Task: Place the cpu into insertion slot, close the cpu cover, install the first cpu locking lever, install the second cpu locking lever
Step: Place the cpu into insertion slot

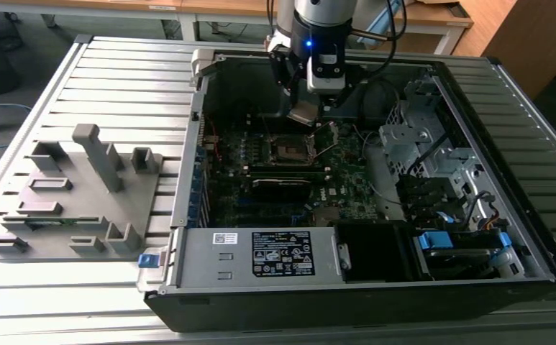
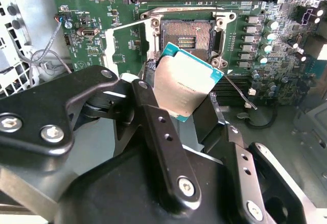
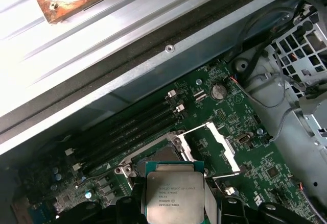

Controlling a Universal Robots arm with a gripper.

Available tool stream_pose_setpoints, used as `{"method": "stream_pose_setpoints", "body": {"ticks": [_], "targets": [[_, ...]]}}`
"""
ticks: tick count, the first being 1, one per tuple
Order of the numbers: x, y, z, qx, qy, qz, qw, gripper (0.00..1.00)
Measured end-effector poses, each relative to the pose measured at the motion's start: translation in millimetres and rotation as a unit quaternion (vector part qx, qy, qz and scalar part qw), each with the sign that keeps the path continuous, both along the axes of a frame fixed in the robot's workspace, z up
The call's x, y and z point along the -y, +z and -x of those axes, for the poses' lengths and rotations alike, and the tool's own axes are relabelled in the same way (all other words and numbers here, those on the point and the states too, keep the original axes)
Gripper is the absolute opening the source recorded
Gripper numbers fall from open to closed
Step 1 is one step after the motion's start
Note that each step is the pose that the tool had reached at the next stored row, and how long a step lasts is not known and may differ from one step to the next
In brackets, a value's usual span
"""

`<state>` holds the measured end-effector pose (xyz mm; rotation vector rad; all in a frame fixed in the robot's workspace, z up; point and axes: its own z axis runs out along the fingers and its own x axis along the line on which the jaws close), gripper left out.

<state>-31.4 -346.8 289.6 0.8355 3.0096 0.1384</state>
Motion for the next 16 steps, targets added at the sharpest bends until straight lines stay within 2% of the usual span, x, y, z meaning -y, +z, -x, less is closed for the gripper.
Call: {"method": "stream_pose_setpoints", "body": {"ticks": [2,4,6,8,12,14,16], "targets": [[0.0,-0.1,0.0,0.0,-0.004,0.0,0.99999,0.54],[0.0,-0.3,0.0,0.0,-0.02,0.0,0.9998,0.54],[0.0,-0.5,0.0,0.0,-0.038,0.0,0.99927,0.54],[0.0,-0.7,0.0,0.0,-0.057,0.0,0.99838,0.54],[0.0,-1.3,0.0,0.0,-0.093,0.0,0.99569,0.54],[0.0,-1.5,0.0,0.0,-0.111,0.0,0.99387,0.54],[0.0,-1.8,0.0,0.0,-0.129,0.0,0.99161,0.54]]}}
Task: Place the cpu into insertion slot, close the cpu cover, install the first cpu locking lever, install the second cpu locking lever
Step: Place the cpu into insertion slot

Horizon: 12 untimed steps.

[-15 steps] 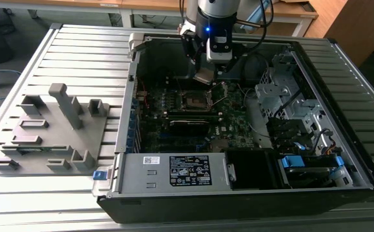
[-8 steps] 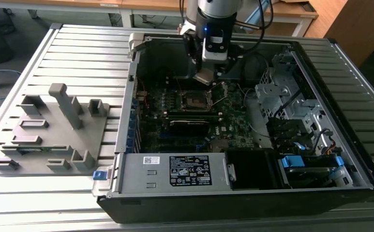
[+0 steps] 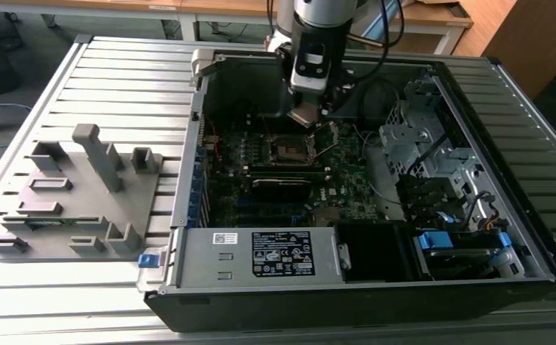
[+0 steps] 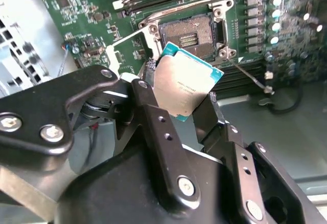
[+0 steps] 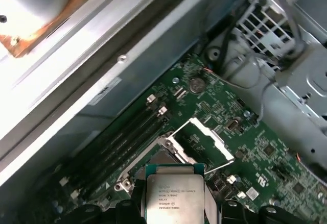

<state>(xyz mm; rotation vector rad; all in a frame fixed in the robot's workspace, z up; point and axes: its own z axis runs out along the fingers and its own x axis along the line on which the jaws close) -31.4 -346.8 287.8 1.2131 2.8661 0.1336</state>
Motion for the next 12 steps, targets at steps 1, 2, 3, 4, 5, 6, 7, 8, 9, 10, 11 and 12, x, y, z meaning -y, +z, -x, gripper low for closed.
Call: {"method": "stream_pose_setpoints", "body": {"ticks": [1,2,3,4,5,6,7,8,9,10,11,12], "targets": [[0.0,-0.1,0.0,0.0,-0.009,0.0,0.99996,0.54],[0.0,-0.2,0.0,0.0,-0.018,0.0,0.99984,0.54],[0.0,-0.3,0.0,0.0,-0.027,0.0,0.99964,0.54],[0.0,-0.4,0.0,0.0,-0.036,0.0,0.99935,0.54],[0.0,-0.5,0.0,0.0,-0.045,0.0,0.99899,0.54],[0.0,-0.6,0.0,0.0,-0.055,0.0,0.99851,0.54],[0.0,-0.8,0.0,0.0,-0.063,0.0,0.99799,0.54],[0.0,-0.9,0.0,0.0,-0.073,0.0,0.99735,0.54],[0.0,-1.0,0.0,0.0,-0.082,0.0,0.99666,0.54],[0.0,-1.1,0.0,0.0,-0.091,0.0,0.99588,0.54],[0.0,-1.3,0.0,0.0,-0.1,0.0,0.99503,0.54],[0.0,-1.4,0.0,0.0,-0.109,0.0,0.99409,0.54]]}}
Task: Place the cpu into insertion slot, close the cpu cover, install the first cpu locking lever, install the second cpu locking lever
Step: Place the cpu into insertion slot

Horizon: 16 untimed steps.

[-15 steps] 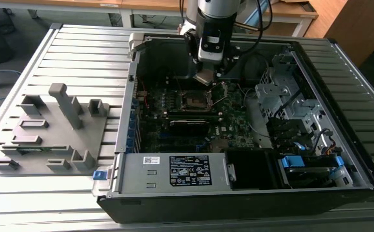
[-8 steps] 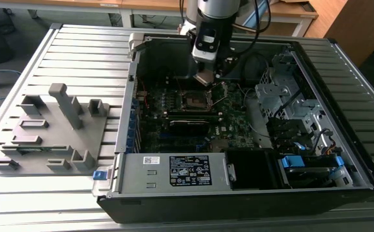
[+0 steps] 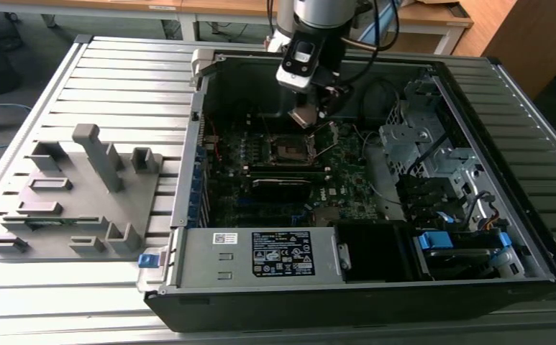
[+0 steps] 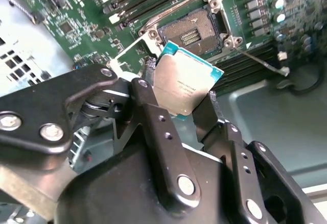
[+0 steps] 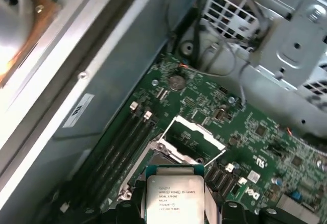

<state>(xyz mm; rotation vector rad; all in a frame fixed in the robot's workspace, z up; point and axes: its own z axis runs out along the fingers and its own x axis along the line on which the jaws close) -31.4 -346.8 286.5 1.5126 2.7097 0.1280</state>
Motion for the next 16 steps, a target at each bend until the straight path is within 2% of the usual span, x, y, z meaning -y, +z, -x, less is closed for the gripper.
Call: {"method": "stream_pose_setpoints", "body": {"ticks": [4,5,14,16], "targets": [[0.0,-0.3,0.0,0.0,-0.036,0.0,0.99935,0.54],[0.0,-0.3,0.0,-0.0001,-0.04,0.0,0.99922,0.54],[0.0,-0.3,0.0,0.0,-0.04,0.0,0.99918,0.54],[-0.1,-0.6,0.0,0.0,-0.046,0.0,0.99892,0.54]]}}
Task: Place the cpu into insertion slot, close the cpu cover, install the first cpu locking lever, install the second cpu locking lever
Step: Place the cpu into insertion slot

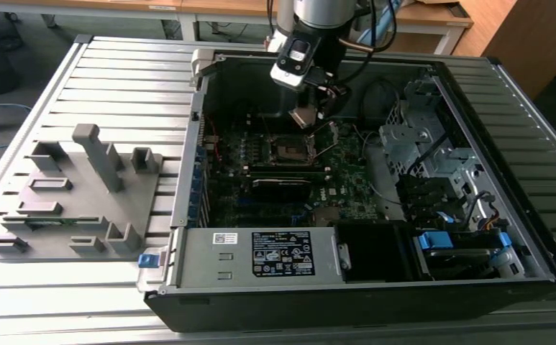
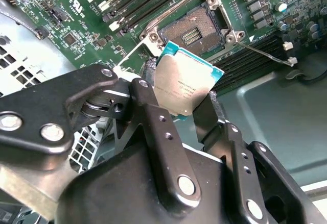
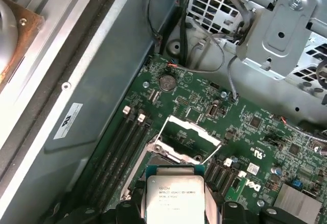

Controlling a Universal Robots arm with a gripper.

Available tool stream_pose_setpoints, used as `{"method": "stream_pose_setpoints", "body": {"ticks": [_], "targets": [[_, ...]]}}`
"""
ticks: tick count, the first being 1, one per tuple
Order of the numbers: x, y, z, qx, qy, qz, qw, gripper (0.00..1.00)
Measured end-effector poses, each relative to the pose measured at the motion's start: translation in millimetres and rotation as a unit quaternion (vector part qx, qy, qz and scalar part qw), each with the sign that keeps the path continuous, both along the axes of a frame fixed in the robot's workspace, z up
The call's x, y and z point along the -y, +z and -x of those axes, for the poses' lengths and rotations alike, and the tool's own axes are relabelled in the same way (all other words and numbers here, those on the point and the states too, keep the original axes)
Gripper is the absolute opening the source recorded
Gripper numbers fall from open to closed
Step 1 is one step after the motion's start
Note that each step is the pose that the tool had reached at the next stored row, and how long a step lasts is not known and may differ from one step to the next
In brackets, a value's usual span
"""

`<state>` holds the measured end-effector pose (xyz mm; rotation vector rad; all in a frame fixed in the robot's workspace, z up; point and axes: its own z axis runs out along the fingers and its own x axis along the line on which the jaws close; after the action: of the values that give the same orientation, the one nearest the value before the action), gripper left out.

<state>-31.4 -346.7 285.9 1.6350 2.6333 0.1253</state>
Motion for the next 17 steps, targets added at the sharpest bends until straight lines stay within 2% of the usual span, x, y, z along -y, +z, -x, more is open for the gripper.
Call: {"method": "stream_pose_setpoints", "body": {"ticks": [3,5,9,11,13,17], "targets": [[0.0,-0.7,0.0,-0.0001,-0.026,0.0001,0.99965,0.54],[0.0,-1.3,0.0,-0.0001,-0.044,0.0,0.99902,0.54],[0.0,-2.5,0.0,0.0,-0.081,0.0,0.99672,0.54],[0.0,-3.1,0.0,0.0,-0.099,0.0,0.9951,0.54],[0.0,-3.7,0.0,0.0,-0.117,0.0,0.9931,0.54],[0.0,-4.9,0.0,-0.0001,-0.153,0.0,0.98824,0.54]]}}
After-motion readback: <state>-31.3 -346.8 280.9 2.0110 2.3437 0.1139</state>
